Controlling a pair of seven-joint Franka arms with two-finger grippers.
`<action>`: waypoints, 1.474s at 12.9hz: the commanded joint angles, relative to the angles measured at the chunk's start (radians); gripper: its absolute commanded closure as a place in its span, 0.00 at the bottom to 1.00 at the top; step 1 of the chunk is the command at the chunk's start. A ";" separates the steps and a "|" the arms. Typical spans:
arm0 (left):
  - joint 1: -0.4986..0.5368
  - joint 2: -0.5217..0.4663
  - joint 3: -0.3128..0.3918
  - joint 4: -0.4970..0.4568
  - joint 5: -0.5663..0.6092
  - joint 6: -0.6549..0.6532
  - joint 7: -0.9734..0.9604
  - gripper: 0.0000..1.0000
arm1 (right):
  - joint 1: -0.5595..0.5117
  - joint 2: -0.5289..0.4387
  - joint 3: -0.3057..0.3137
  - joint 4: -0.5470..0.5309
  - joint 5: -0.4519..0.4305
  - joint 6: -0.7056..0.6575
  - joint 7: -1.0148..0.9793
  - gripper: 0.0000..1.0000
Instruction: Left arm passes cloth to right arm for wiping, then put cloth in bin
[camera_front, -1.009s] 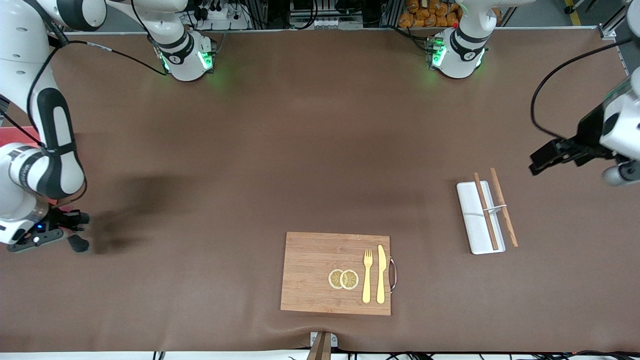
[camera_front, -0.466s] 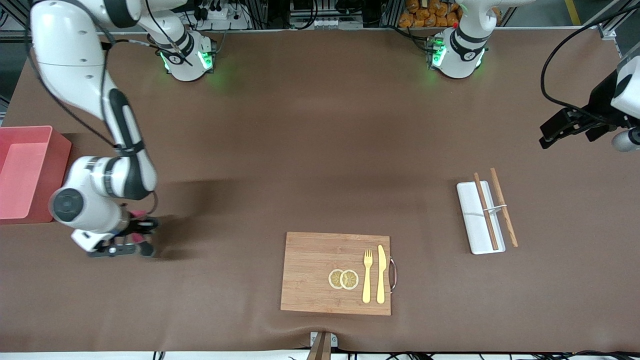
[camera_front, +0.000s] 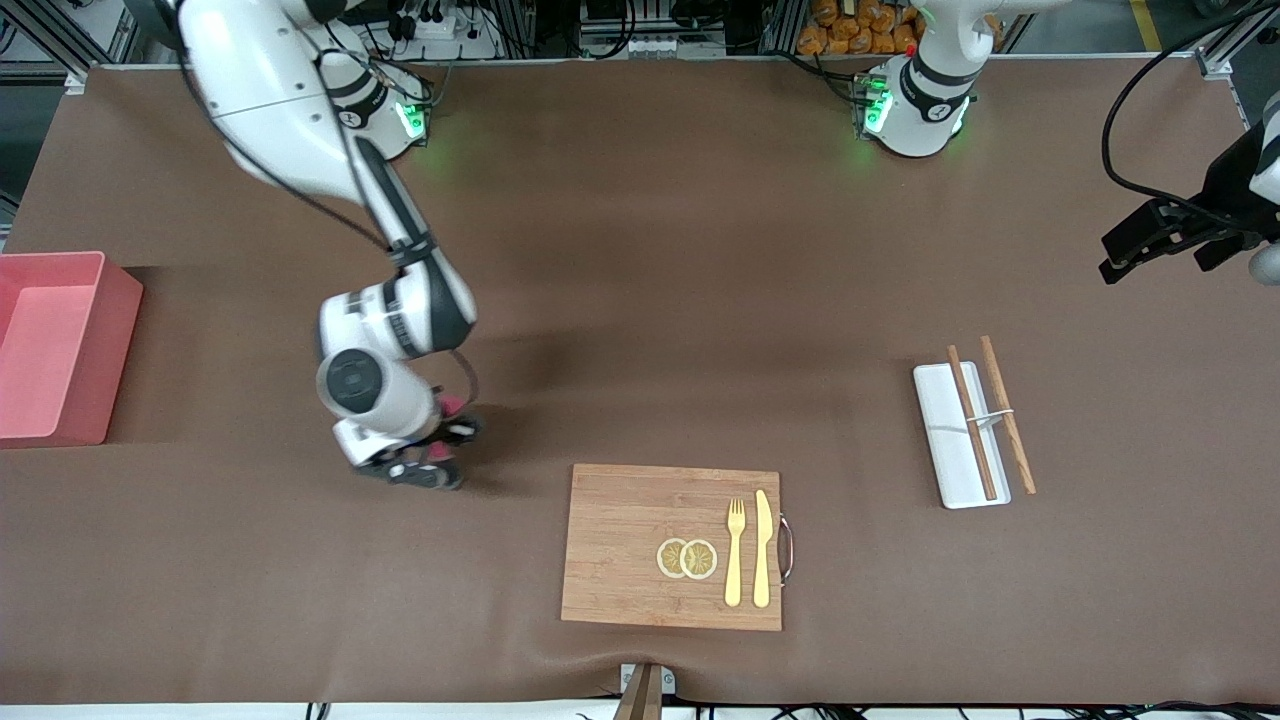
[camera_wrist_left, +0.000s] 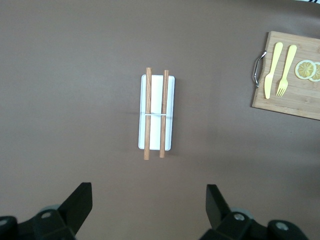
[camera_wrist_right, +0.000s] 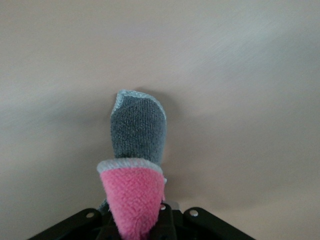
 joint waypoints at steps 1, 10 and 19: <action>-0.004 -0.020 0.009 -0.022 -0.008 -0.006 0.018 0.00 | -0.021 -0.015 0.077 0.022 0.017 -0.005 0.146 1.00; -0.001 -0.016 0.008 -0.020 -0.006 -0.006 0.013 0.00 | -0.382 -0.204 0.079 0.029 0.005 -0.270 -0.498 1.00; -0.001 -0.006 0.008 -0.027 -0.008 -0.009 -0.001 0.00 | -0.846 -0.219 0.074 0.084 -0.139 -0.357 -1.257 1.00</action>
